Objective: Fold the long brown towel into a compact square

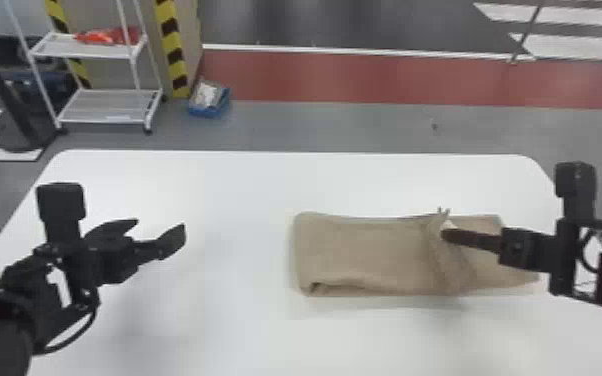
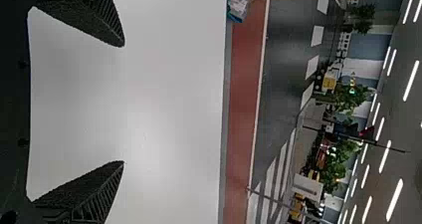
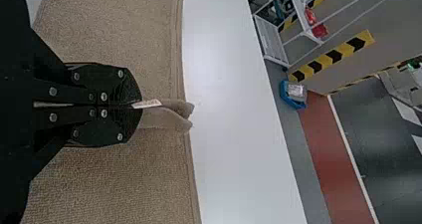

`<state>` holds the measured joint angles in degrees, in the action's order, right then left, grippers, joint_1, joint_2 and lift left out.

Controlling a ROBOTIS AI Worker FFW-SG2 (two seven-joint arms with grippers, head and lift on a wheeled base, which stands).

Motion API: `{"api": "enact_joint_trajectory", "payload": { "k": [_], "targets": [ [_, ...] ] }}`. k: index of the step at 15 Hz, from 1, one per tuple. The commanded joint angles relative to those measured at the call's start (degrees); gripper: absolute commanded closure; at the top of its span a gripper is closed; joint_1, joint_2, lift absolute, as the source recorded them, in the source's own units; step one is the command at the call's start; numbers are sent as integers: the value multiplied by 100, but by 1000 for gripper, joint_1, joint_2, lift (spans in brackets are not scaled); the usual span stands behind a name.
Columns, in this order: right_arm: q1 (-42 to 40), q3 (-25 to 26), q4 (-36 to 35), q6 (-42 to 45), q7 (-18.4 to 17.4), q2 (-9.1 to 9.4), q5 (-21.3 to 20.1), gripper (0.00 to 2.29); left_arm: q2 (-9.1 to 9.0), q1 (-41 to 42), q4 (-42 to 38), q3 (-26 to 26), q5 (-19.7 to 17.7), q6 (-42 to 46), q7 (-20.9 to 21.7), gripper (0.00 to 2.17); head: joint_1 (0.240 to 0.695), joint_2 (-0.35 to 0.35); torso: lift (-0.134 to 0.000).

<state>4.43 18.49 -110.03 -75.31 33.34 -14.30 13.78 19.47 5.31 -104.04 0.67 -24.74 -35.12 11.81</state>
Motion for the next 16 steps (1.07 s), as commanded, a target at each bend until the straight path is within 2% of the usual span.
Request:
{"api": "enact_joint_trajectory", "payload": {
  "k": [1, 2, 4, 5, 6, 8, 11, 13, 16],
  "targets": [
    [14, 365, -379, -270, 32, -152, 239, 1298, -5, -4, -20, -15, 4, -70, -3, 33, 695, -61, -124],
    [-56, 682, -554, -393, 32, -319, 511, 1298, 13, 5, -11, -15, 13, -70, -3, 33, 695, -65, -124],
    [-206, 1367, -651, -375, 23, -530, 933, 1298, 13, 5, -11, -23, 101, -70, -3, 33, 695, -98, -124],
    [-241, 1561, -467, -270, 32, -671, 977, 1298, 13, 5, -11, -41, 101, -70, 6, 33, 695, -113, -124],
    [-223, 1526, -53, -94, 41, -759, 907, 1298, -5, -13, -11, -50, 101, -70, 15, 33, 695, -130, -124],
    [-206, 1244, 500, 539, 111, -785, 652, 1298, -31, -92, 6, -129, 154, -70, 15, 33, 695, -192, -124],
    [14, 928, 1010, 996, 208, -776, 353, 1298, -40, -74, 6, -199, 250, -88, 15, 33, 695, -213, -124],
    [-39, 1016, 948, 1048, 243, -750, 406, 1298, -14, -39, 6, -173, 250, -193, 15, 33, 695, -214, -124],
    [-153, 1455, 667, 978, 287, -768, 652, 1298, 4, -4, 6, -129, 250, -228, 15, 33, 695, -213, -124]
  ]
}}
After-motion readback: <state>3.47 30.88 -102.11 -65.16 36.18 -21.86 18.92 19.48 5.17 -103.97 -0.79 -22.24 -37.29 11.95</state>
